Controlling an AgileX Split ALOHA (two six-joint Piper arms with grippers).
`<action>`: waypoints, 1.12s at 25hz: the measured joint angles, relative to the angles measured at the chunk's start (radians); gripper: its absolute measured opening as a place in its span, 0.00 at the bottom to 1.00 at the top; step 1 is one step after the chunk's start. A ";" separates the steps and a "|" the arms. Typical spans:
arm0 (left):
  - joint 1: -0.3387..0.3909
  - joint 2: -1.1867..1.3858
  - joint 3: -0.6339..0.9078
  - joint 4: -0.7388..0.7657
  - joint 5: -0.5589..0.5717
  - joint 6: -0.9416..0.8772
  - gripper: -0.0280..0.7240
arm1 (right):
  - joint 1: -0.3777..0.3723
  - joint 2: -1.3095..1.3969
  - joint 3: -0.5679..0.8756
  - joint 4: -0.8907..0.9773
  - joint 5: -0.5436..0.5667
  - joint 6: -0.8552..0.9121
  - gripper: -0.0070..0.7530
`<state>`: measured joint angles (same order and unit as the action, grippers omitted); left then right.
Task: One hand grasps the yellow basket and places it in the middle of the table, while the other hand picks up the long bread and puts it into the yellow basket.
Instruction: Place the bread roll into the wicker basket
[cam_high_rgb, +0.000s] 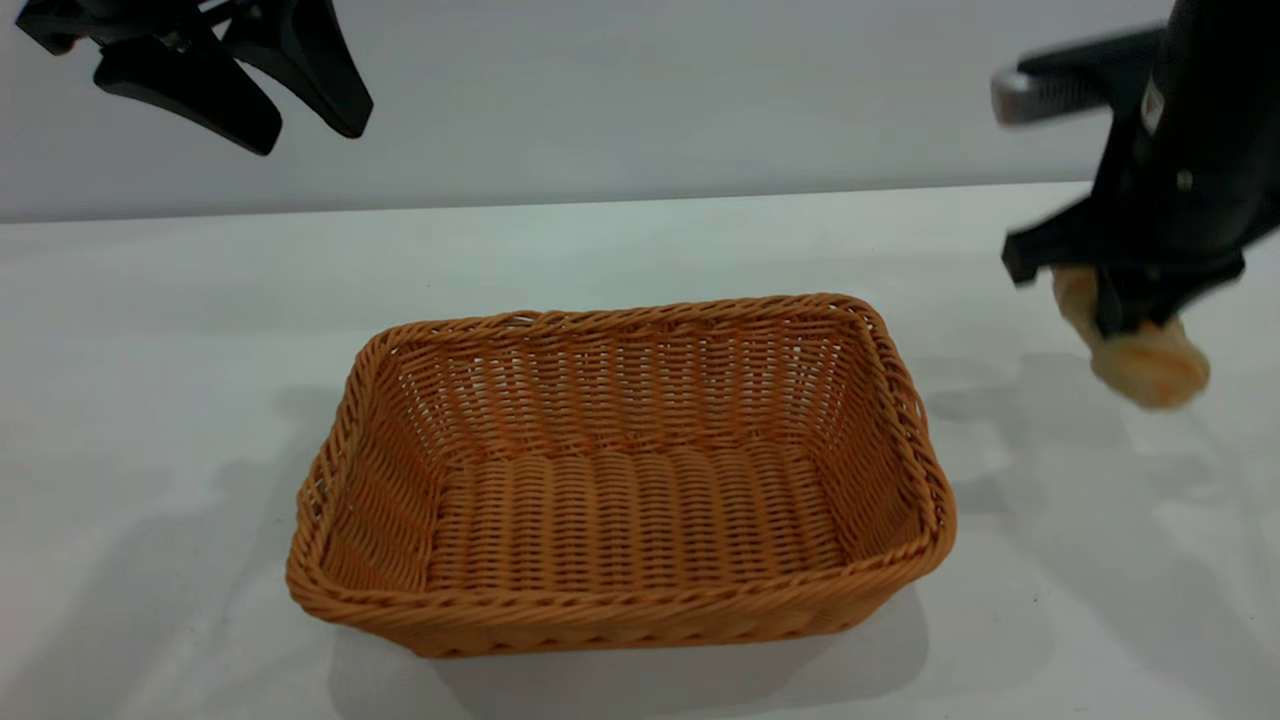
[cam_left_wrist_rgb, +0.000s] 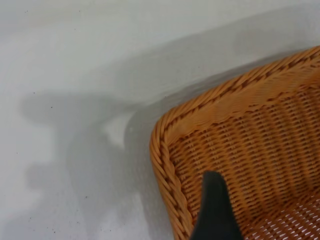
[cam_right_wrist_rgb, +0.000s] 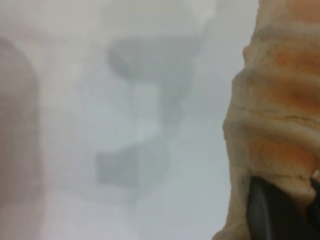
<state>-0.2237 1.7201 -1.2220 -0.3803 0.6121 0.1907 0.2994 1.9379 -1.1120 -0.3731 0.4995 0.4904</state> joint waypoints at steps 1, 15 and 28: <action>0.000 0.000 0.000 0.000 0.000 0.000 0.80 | 0.010 -0.022 0.000 0.000 0.000 -0.004 0.08; 0.000 0.000 0.000 0.001 -0.001 0.008 0.80 | 0.336 -0.094 0.000 0.023 -0.115 -0.008 0.08; 0.000 -0.165 0.000 0.075 0.036 0.027 0.80 | 0.379 0.054 0.000 0.022 -0.230 -0.015 0.28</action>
<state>-0.2237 1.5551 -1.2220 -0.3052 0.6483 0.2181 0.6788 1.9918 -1.1120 -0.3512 0.2694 0.4750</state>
